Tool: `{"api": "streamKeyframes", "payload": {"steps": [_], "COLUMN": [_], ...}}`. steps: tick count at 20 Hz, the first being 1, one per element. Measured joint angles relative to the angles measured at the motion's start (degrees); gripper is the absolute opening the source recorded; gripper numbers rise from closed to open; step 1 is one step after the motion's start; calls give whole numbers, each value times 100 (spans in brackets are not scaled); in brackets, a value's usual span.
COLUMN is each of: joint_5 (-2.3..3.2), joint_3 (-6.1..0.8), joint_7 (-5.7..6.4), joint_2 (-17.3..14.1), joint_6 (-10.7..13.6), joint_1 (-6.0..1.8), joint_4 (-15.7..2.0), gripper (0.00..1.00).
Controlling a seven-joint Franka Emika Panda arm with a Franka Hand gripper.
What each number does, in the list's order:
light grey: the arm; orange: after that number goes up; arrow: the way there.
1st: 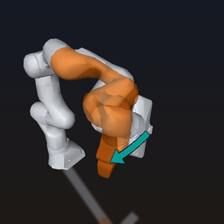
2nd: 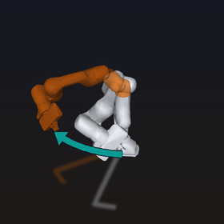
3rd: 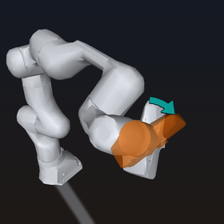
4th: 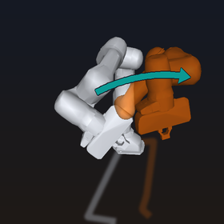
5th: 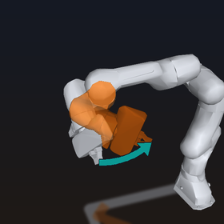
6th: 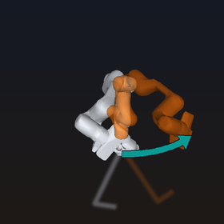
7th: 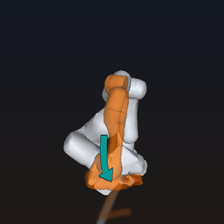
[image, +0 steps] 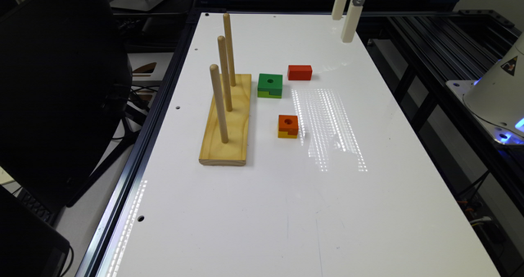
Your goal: Pick up green block.
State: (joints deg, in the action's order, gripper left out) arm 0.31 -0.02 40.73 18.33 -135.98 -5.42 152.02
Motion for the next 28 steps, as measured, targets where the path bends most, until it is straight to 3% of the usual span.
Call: {"api": "streamKeyframes", "payload": {"steps": [9, 14, 23, 28], "joint_5": [2, 2, 3, 3], "joint_3": [1, 1, 0, 0], "joint_7": [-134, -142, -161, -163], "joint_2": [-597, -849, -1003, -1293], "joint_6": [-1, -1, -1, -1], "joint_1": [-143, -155, -190, -192], "joint_4": [-571, -790, -997, -1308], "gripper": [100, 100, 100, 100]}}
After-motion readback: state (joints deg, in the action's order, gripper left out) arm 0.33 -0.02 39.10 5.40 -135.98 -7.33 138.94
